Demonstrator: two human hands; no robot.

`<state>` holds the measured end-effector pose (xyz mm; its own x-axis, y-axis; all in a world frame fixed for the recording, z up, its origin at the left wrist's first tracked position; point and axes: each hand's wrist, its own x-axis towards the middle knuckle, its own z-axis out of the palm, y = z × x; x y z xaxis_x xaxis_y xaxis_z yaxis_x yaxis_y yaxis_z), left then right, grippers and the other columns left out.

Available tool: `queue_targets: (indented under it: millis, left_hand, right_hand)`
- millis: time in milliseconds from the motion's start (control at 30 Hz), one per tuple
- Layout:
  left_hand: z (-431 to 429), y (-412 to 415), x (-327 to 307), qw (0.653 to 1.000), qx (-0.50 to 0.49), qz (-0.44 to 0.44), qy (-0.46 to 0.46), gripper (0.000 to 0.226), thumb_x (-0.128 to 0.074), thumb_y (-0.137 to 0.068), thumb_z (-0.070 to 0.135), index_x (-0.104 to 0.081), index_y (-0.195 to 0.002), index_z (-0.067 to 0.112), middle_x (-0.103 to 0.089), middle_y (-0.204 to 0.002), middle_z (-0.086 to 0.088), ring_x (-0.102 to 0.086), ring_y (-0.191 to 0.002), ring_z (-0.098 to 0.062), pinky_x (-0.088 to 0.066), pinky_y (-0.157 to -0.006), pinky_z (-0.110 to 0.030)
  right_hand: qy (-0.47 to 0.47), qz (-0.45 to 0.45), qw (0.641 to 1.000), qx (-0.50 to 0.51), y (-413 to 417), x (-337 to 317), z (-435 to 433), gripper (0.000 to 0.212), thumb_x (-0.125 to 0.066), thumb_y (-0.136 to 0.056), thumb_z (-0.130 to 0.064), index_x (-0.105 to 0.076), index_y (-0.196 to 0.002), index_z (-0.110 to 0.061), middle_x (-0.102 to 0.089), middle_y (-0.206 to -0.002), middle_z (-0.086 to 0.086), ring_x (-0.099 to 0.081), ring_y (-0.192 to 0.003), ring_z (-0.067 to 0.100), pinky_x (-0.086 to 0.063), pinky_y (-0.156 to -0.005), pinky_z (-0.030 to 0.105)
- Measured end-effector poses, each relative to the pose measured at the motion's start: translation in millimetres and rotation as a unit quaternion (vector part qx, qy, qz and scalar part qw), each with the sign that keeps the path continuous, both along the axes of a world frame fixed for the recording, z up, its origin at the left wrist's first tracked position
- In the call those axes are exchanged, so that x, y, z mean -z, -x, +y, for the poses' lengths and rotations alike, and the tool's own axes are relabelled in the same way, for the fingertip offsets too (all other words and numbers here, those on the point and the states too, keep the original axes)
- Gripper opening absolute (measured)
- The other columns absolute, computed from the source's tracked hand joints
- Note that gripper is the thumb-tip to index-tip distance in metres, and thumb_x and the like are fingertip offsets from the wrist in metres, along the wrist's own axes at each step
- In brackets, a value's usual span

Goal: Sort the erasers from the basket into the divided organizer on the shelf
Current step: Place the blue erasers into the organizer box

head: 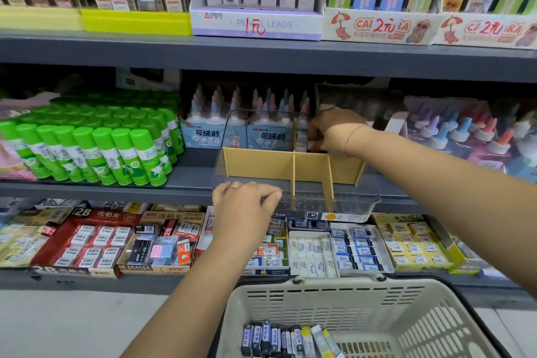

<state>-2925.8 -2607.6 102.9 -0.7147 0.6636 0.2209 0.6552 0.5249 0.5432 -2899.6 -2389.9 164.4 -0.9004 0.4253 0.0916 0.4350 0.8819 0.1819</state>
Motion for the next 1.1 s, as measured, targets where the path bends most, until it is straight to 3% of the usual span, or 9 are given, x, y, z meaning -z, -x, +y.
queue_targets:
  millis: [200,367,533,633,700,767,900,1033,1100]
  left_hand:
    - [0,0,2,1.000,0.002,-0.008,-0.010,0.025,-0.047,-0.098,0.040,-0.068,-0.111,0.039,-0.068,-0.109,0.014,-0.036,-0.106,-0.007,-0.010,-0.098,-0.021]
    - [-1,2,7,1.000,0.003,0.021,-0.014,0.027,-0.049,-0.097,0.038,-0.064,-0.119,0.036,-0.063,-0.120,0.014,-0.042,-0.121,-0.009,-0.007,-0.109,-0.024]
    - [-15,-5,10,0.985,-0.008,0.102,-0.142,0.020,-0.054,-0.095,0.023,-0.068,-0.109,0.023,-0.061,-0.114,0.009,-0.043,-0.113,-0.012,-0.027,-0.096,-0.030]
    - [-32,-11,22,0.980,0.014,0.125,-0.155,0.022,-0.048,-0.092,0.024,-0.068,-0.100,0.021,-0.060,-0.100,0.010,-0.046,-0.100,-0.011,-0.033,-0.085,-0.031]
    - [-47,-16,39,0.988,0.031,0.106,-0.111,0.022,-0.048,-0.092,0.024,-0.068,-0.100,0.020,-0.060,-0.099,0.007,-0.048,-0.098,-0.014,-0.036,-0.083,-0.033]
    - [-62,-21,65,0.997,0.032,0.062,-0.032,0.021,-0.052,-0.095,0.025,-0.066,-0.110,0.019,-0.060,-0.107,0.002,-0.049,-0.105,-0.019,-0.039,-0.089,-0.037]
    - [-93,-32,120,0.984,-0.002,-0.060,0.168,0.055,-0.045,-0.096,0.043,-0.034,-0.147,0.024,-0.038,-0.146,-0.004,-0.034,-0.134,-0.026,-0.031,-0.109,-0.043]
    - [-117,-49,160,0.969,0.023,-0.173,0.175,0.073,-0.042,-0.097,0.046,0.006,-0.151,0.037,-0.023,-0.156,-0.004,-0.049,-0.126,-0.024,-0.039,-0.103,-0.039]
    - [-119,-57,169,0.973,0.008,-0.178,0.146,0.076,-0.042,-0.097,0.047,0.012,-0.149,0.042,-0.026,-0.155,-0.002,-0.062,-0.108,-0.018,-0.047,-0.090,-0.034]
  right_hand:
    - [-0.009,0.007,1.000,-0.019,-2,4,-1,0.013,-0.061,-0.089,-0.028,-0.065,-0.100,-0.025,-0.060,-0.111,0.002,-0.056,-0.100,0.024,-0.043,-0.089,0.033]
    - [0.038,0.004,0.999,-0.027,-2,-1,5,0.018,-0.062,-0.089,-0.027,-0.069,-0.105,-0.022,-0.063,-0.113,-0.001,-0.056,-0.101,0.020,-0.043,-0.086,0.030]
    - [0.059,0.022,0.997,-0.035,-12,1,8,0.032,-0.051,-0.095,-0.037,-0.070,-0.109,-0.016,-0.062,-0.117,0.007,-0.058,-0.102,0.027,-0.047,-0.091,0.037]
    - [0.108,0.214,0.970,-0.045,-43,9,-14,0.038,-0.049,-0.096,-0.040,-0.069,-0.102,-0.009,-0.064,-0.102,0.010,-0.058,-0.093,0.025,-0.044,-0.080,0.030]
    - [0.144,0.378,0.910,-0.090,-78,27,-48,0.027,-0.050,-0.096,-0.031,-0.067,-0.091,-0.011,-0.059,-0.087,0.004,-0.054,-0.082,0.018,-0.037,-0.072,0.026]
    - [0.207,0.435,0.868,-0.122,-115,64,-89,0.022,-0.051,-0.095,-0.025,-0.063,-0.080,-0.014,-0.055,-0.077,0.000,-0.049,-0.071,0.012,-0.036,-0.066,0.021]
    - [0.405,0.237,0.883,0.004,-167,201,-129,0.020,-0.055,-0.091,-0.036,-0.055,-0.074,-0.026,-0.054,-0.071,-0.010,-0.050,-0.064,0.005,-0.041,-0.063,0.018]
    - [0.606,0.017,0.748,0.269,-204,311,-137,0.029,-0.062,-0.090,-0.033,-0.055,-0.072,-0.011,-0.056,-0.068,0.005,-0.054,-0.064,0.018,-0.052,-0.066,0.036]
    - [0.622,-0.040,0.718,0.310,-209,336,-152,0.026,-0.062,-0.091,-0.027,-0.068,-0.089,-0.002,-0.067,-0.084,0.012,-0.062,-0.075,0.021,-0.055,-0.075,0.036]
